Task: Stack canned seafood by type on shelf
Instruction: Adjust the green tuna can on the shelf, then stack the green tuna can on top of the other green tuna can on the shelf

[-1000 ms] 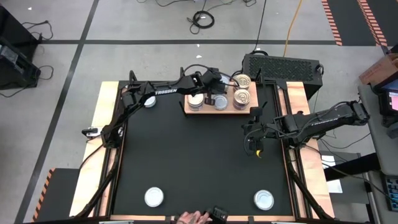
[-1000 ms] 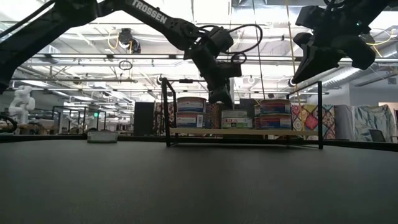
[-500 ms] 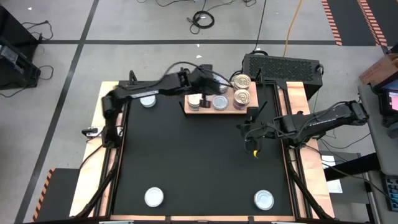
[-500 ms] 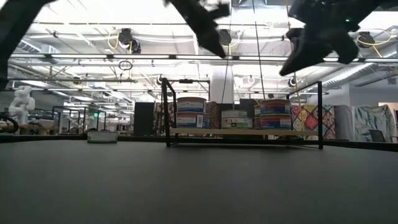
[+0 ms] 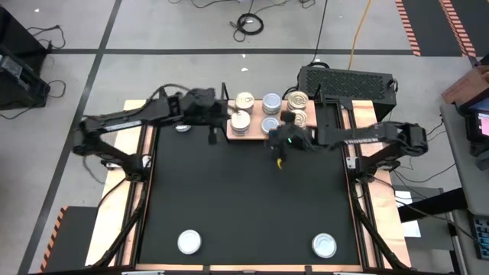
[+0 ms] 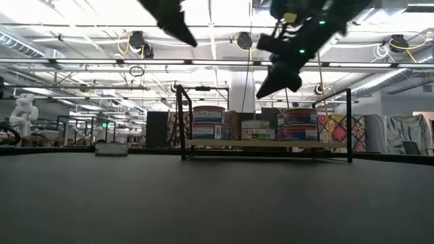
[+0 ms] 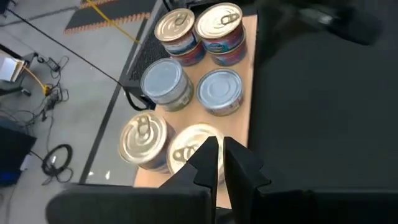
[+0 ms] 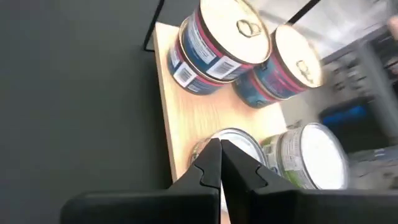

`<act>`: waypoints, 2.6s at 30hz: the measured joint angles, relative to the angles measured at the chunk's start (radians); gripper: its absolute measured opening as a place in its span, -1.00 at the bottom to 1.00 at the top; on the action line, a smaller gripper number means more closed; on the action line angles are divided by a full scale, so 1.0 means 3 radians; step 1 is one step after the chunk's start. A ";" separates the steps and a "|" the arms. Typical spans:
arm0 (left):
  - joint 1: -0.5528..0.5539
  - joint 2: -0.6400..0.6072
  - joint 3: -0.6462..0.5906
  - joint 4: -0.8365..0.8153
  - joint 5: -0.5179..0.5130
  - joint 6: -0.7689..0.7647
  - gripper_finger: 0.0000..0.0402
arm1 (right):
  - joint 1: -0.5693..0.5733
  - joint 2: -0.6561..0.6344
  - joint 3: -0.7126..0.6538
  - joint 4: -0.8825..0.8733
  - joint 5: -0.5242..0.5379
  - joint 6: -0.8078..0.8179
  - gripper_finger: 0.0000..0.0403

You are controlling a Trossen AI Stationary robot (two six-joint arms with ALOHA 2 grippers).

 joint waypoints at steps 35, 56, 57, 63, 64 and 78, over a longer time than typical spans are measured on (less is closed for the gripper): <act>0.0041 -0.0837 -0.2014 0.1156 0.0147 -0.0283 -0.86 | -0.0698 0.1074 0.0918 -0.0792 -0.0525 -0.0110 -1.00; 0.0027 -0.0837 -0.2013 0.1148 0.0274 -0.0287 -0.86 | -0.0683 0.1080 0.0917 -0.0902 -0.0488 -0.0138 -1.00; 0.0027 -0.0837 -0.2013 0.1147 0.0304 -0.0287 -0.86 | -0.0672 0.1070 0.0914 -0.0882 -0.0462 -0.0152 -1.00; -0.0013 -0.0837 -0.2010 0.1147 0.0349 -0.0361 -0.86 | -0.0589 0.0831 0.0910 -0.0826 -0.0274 -0.0231 -1.00; -0.0030 -0.0837 -0.2010 0.1146 0.0356 -0.0370 -0.86 | -0.0579 0.0782 0.0910 -0.0837 -0.0272 -0.0230 -1.00; -0.0961 -0.0837 -0.2008 0.0682 0.1397 -0.1564 -0.86 | 0.0156 0.0092 0.0811 -0.1536 -0.0712 0.0331 -1.00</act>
